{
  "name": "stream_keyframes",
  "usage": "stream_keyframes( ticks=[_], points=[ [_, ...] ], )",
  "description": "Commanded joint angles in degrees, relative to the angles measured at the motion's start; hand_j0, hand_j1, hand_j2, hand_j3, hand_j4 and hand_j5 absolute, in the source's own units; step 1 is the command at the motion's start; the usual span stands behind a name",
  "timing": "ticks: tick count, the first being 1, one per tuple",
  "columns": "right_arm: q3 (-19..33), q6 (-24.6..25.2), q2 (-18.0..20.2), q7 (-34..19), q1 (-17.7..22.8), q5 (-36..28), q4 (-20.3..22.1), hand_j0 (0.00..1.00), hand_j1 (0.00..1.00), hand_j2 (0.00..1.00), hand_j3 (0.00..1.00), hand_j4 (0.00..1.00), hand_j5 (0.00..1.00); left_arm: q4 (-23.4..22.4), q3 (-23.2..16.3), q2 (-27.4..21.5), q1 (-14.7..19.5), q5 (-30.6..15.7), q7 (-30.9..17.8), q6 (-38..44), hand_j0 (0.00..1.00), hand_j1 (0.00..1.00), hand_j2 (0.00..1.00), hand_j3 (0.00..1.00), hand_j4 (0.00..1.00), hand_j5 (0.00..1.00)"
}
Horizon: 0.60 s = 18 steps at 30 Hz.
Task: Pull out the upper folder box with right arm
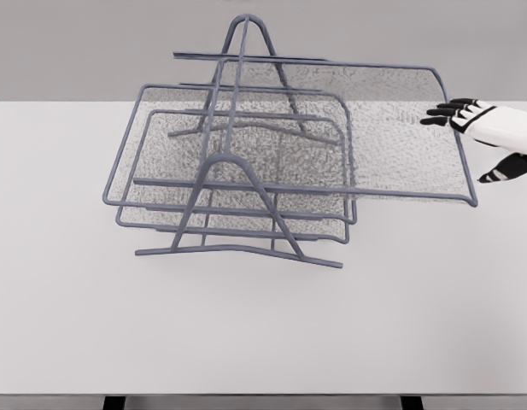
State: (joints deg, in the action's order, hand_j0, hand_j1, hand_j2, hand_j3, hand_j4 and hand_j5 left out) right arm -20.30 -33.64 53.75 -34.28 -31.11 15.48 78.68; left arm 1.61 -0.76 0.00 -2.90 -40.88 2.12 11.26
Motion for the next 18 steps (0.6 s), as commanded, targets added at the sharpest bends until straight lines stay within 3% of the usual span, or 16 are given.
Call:
stream_keyframes(
  ticks=[1,3,10,11,14,15,16,18],
  points=[
    [1.13,-1.36,2.85,-0.72,0.00,7.19,-1.60,1.00,1.00,1.00,1.00,1.00,1.00,-0.03,-0.04,0.00,0.00,0.01,-0.01,-0.01,1.00,1.00,1.00,1.00,1.00,1.00],
    [3.86,-1.36,3.03,-0.72,1.67,7.19,-2.83,1.00,1.00,1.00,1.00,1.00,1.00,-0.03,-0.04,0.00,0.00,0.01,-0.01,-0.01,1.00,1.00,1.00,1.00,1.00,1.00],
    [7.38,-1.36,5.13,-0.72,2.02,7.11,-2.66,1.00,1.00,1.00,1.00,1.00,1.00,-0.03,-0.04,0.00,0.09,0.01,-0.01,-0.01,1.00,1.00,1.00,1.00,1.00,1.00],
    [8.52,-1.36,5.22,-0.72,2.02,3.42,-2.57,1.00,1.00,1.00,1.00,1.00,1.00,-0.03,-0.04,0.00,0.09,0.01,-0.01,-0.01,1.00,1.00,1.00,1.00,1.00,1.00],
    [8.43,-1.36,10.05,-0.72,0.35,-4.93,4.37,1.00,1.00,1.00,1.00,1.00,1.00,-0.03,-0.04,0.00,0.00,0.01,-0.01,-0.01,1.00,1.00,1.00,1.00,1.00,1.00],
    [7.73,-1.36,15.06,-0.72,-0.17,-8.98,10.69,1.00,1.00,1.00,1.00,1.00,1.00,-0.03,-0.04,0.00,0.09,0.01,-0.01,-0.01,1.00,1.00,1.00,1.00,1.00,1.00],
    [7.20,-1.36,16.12,-0.72,-0.70,-11.44,16.14,1.00,1.00,1.00,1.00,1.00,1.00,-0.03,-0.04,0.00,0.00,0.01,-0.01,-0.01,1.00,1.00,1.00,1.00,1.00,1.00],
    [4.57,-1.36,15.68,-0.72,-1.23,-12.32,17.56,1.00,1.00,1.00,1.00,1.00,1.00,-0.03,-0.04,0.00,0.00,0.01,-0.01,-0.01,1.00,1.00,1.00,1.00,1.00,1.00]
  ],
)
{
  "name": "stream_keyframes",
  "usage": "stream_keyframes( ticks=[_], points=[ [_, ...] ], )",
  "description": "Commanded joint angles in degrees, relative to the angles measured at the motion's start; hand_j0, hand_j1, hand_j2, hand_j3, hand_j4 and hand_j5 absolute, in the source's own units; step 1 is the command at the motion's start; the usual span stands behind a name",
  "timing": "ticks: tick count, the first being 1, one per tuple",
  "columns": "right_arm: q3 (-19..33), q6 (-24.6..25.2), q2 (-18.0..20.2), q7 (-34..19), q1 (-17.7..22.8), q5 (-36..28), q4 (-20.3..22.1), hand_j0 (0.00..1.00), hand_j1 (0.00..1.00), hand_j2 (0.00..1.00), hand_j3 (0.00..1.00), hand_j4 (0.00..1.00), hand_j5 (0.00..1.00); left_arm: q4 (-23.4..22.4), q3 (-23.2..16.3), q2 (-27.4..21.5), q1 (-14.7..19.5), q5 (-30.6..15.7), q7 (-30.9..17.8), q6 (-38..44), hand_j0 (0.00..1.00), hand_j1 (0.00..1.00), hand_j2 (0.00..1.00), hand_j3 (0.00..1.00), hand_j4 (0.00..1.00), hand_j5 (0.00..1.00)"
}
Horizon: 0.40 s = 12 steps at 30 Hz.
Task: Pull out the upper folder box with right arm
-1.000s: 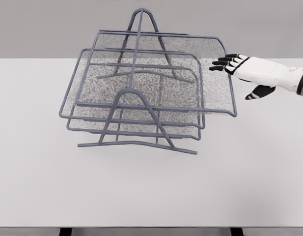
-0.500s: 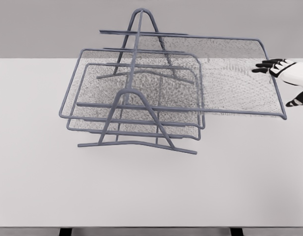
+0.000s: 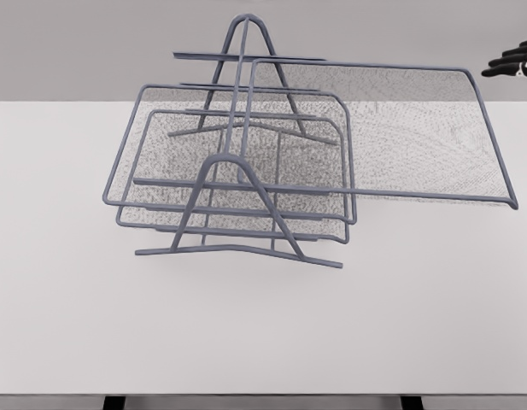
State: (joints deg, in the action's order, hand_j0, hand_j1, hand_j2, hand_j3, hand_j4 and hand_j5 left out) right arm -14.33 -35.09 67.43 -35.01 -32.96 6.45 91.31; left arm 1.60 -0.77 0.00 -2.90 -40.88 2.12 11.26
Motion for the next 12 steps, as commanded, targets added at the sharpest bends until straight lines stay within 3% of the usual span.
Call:
stream_keyframes(
  ticks=[1,3,8,12],
  points=[
    [-3.34,0.09,1.39,0.01,-0.35,-4.96,5.19,1.00,1.00,1.00,1.00,1.00,1.00,-0.02,-0.02,0.00,0.00,0.01,-0.01,-0.01,1.00,1.00,1.00,1.00,1.00,1.00],
    [-7.73,0.09,-3.36,0.01,-2.37,-5.04,5.37,1.00,1.00,1.00,1.00,1.00,1.00,-0.02,-0.02,0.00,0.09,0.01,-0.01,-0.01,1.00,1.00,1.00,1.00,1.00,1.00],
    [-10.19,0.09,-12.58,0.01,-3.07,-5.75,5.45,1.00,1.00,1.00,1.00,1.00,1.00,-0.02,-0.11,0.00,0.00,0.01,-0.01,-0.01,1.00,1.00,1.00,1.00,1.00,1.00],
    [-10.90,0.09,-15.84,0.01,-4.48,-5.75,5.37,1.00,1.00,1.00,1.00,1.00,1.00,-0.20,-0.02,0.00,0.00,0.01,-0.01,0.08,1.00,1.00,1.00,1.00,1.00,1.00]
  ],
)
